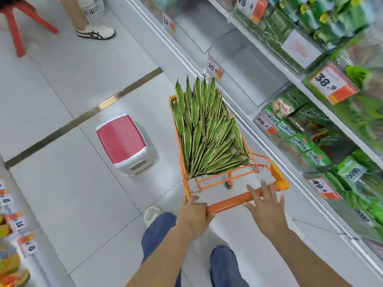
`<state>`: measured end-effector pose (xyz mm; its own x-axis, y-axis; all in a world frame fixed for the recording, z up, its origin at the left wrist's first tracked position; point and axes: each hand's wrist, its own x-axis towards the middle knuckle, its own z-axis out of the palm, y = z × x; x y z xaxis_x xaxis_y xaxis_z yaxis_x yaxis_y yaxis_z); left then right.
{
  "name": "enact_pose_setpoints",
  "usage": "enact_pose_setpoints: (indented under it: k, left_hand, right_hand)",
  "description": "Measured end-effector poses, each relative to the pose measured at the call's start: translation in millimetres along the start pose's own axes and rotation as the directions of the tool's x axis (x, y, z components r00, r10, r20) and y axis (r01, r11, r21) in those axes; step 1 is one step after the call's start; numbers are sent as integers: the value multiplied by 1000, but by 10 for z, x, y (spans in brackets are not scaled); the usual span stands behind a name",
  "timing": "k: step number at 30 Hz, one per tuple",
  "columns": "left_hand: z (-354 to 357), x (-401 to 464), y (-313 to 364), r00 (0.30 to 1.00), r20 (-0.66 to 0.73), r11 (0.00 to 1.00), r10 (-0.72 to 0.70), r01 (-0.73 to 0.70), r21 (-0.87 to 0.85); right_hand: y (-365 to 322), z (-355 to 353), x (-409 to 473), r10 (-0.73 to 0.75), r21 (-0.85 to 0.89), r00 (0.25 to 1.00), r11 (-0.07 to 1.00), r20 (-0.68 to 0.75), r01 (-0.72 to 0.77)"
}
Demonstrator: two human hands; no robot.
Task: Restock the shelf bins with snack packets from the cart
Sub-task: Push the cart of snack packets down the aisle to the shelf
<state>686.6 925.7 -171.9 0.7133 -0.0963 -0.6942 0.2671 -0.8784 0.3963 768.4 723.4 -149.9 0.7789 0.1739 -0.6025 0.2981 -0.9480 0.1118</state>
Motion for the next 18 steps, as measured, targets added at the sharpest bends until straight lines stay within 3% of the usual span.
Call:
enact_pose_setpoints:
  k: [4,6,8,10,15,18]
  left_hand:
    - [-566,281,-279,983,49,982,175,-171,-76]
    - [-807,460,-404,958,122,965,261,-257,-52]
    - [-985,584,-489,939,143,950,313,-311,-39]
    - [-1188,719,-587,928,136,937,348,-341,-74]
    - [-1804,1051,-776,939,155,944,307,-280,-172]
    - [-2349,1372,-919,942,186,955,279,-251,-160]
  right_hand:
    - [-582,-251,248,277,388,959,891,-58,-234]
    - [-849,-469,471,409,564,911,742,47,-363]
    - [-1032,-643,685,446,558,883,699,148,-447]
    - [-1159,-752,943,452,548,872,688,188,-475]
    - [-1347,-919,1299,518,747,839,489,166,-450]
    - [-1427,-1118,1431,516,795,842,440,155,-416]
